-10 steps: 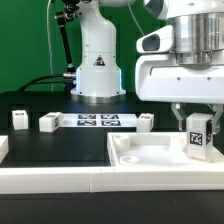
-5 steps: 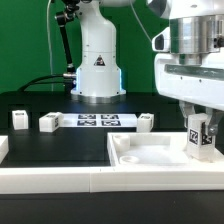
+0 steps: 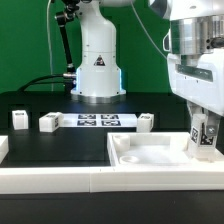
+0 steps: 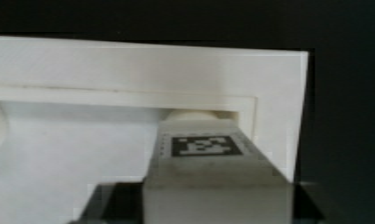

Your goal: Assemble square table

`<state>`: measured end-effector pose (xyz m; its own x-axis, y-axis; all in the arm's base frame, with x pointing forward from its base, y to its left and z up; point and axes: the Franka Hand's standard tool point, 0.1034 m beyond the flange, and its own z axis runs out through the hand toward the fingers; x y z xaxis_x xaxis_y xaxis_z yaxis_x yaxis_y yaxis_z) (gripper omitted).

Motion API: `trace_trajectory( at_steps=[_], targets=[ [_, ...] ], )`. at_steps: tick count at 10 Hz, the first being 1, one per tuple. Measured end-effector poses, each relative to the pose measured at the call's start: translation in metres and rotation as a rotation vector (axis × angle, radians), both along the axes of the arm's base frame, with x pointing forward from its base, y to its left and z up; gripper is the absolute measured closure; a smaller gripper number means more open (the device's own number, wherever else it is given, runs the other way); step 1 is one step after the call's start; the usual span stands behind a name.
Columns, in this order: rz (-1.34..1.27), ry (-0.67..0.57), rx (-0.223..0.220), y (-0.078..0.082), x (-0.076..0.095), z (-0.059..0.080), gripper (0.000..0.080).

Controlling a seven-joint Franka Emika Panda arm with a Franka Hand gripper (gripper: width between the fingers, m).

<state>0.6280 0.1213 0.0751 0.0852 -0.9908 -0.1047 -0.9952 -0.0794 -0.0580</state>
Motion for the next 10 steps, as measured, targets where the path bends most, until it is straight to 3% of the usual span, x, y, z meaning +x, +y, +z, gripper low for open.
trace_trajectory(
  at_steps=[1,3,10],
  targets=[
    [0.033,-0.005,-0.001,0.0008,0.0001,0.0001,0.0395],
    [0.208,-0.044,-0.012,0.0027,0.0029,0.0013,0.0173],
    [0.807,-0.107,-0.050,0.0050,0.0034,0.0032,0.0150]
  ],
)
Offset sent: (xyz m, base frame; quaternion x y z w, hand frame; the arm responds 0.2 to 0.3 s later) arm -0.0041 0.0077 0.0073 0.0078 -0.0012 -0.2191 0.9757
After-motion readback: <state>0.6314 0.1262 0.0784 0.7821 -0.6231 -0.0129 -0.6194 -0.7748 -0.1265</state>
